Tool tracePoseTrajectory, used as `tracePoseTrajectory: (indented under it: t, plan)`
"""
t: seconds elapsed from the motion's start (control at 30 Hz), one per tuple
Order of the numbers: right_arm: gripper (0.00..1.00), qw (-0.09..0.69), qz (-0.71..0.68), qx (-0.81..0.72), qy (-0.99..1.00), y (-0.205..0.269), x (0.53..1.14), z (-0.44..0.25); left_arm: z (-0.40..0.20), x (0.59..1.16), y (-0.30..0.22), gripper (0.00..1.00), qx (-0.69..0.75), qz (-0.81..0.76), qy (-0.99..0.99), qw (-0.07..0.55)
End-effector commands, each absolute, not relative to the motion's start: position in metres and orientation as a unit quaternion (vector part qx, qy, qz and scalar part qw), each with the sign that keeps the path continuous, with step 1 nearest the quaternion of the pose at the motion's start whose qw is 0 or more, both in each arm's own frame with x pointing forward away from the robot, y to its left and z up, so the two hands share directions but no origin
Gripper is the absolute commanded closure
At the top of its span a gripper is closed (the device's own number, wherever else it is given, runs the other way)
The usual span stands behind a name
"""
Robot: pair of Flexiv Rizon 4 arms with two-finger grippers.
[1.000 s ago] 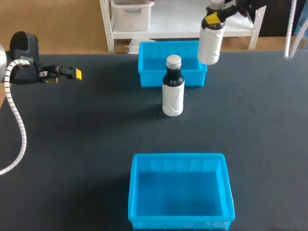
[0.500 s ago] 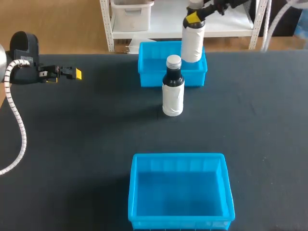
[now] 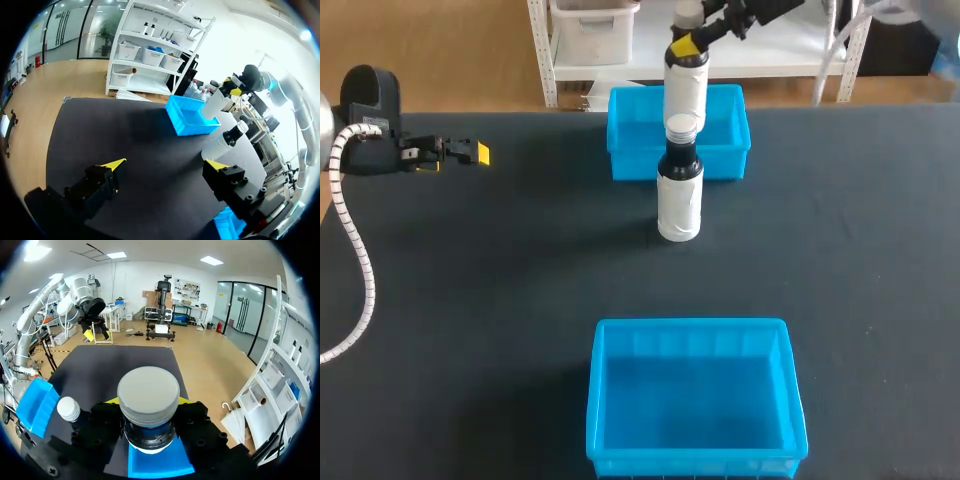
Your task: Pick up the bottle, and place it in the far bin if it is heavy, or in the near bin if it is light.
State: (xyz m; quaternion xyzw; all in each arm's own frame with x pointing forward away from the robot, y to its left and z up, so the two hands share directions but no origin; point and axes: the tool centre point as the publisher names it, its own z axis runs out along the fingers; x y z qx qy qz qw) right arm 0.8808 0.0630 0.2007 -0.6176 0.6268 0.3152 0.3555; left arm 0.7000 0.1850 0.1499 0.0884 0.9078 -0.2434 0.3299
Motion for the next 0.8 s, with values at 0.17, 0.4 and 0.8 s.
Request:
tracePoseTrajectory:
  t: [0.17, 0.4, 0.8]
  plan:
    - [1.00, 0.314, 0.358, -0.638, 0.605, 0.083, 0.901, 0.192, 0.150, 0.700, 0.185, 0.00, 0.088, -0.243, 0.908, 0.330]
    - [1.00, 0.308, 0.363, -0.642, 0.601, 0.095, 0.909, 0.187, 0.150, 0.700, 0.185, 0.00, 0.088, -0.243, 0.908, 0.330]
    - [1.00, 0.294, 0.373, -0.648, 0.595, 0.112, 0.913, 0.173, 0.150, 0.700, 0.185, 0.00, 0.088, -0.243, 0.908, 0.330]
